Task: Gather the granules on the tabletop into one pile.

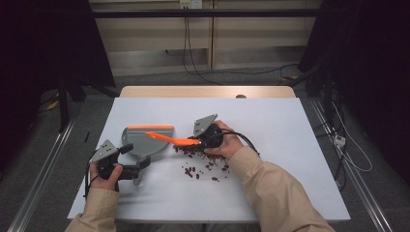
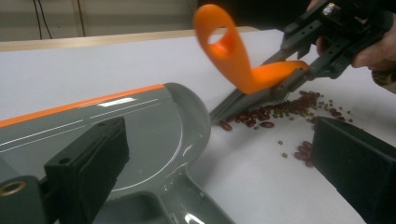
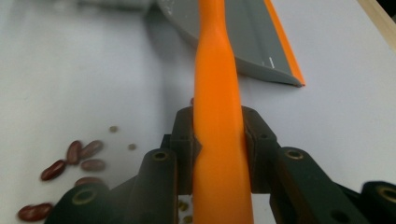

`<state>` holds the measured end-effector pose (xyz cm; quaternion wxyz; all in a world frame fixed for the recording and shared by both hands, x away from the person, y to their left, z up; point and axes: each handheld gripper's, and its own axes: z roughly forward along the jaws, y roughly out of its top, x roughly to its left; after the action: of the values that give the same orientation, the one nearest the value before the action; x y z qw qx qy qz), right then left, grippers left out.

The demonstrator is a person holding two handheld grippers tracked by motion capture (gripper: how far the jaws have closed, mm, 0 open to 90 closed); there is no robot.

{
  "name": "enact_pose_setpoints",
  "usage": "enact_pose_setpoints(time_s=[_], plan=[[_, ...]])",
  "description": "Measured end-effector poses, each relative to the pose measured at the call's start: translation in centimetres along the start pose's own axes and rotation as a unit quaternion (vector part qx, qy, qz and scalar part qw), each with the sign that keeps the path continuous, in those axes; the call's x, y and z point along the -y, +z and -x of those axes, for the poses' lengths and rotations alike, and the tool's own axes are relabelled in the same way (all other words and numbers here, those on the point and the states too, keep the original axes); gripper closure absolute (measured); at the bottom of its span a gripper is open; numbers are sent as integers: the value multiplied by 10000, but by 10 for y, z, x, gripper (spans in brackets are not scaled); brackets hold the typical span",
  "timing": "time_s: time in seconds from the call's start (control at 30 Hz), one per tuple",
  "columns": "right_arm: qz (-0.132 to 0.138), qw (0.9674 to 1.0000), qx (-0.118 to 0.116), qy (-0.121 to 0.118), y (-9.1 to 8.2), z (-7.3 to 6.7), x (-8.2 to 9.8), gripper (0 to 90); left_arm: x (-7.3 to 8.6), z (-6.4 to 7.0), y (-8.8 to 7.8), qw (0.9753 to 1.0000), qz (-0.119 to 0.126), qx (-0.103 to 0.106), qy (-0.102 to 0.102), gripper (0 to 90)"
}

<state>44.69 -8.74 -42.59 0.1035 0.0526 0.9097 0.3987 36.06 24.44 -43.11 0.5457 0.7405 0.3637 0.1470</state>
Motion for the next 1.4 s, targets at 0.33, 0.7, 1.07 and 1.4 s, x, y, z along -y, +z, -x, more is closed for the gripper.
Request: enact_pose_setpoints(time_s=[0.33,0.7,1.07,1.4], plan=[[-1,9997,-236,-81,-16,-14,7,709,0,1,1,10000,-31,-8,13,45],[363,9988,251,209,-37,-7,11,714,0,1,3,10000,-31,9,2,44],[-120,9935,1037,445,-61,6,45,714,2,0,3,10000,-64,23,-11,44],[-31,9924,1061,630,-68,-12,62,712,1,1,2,10000,-52,1,11,44]])
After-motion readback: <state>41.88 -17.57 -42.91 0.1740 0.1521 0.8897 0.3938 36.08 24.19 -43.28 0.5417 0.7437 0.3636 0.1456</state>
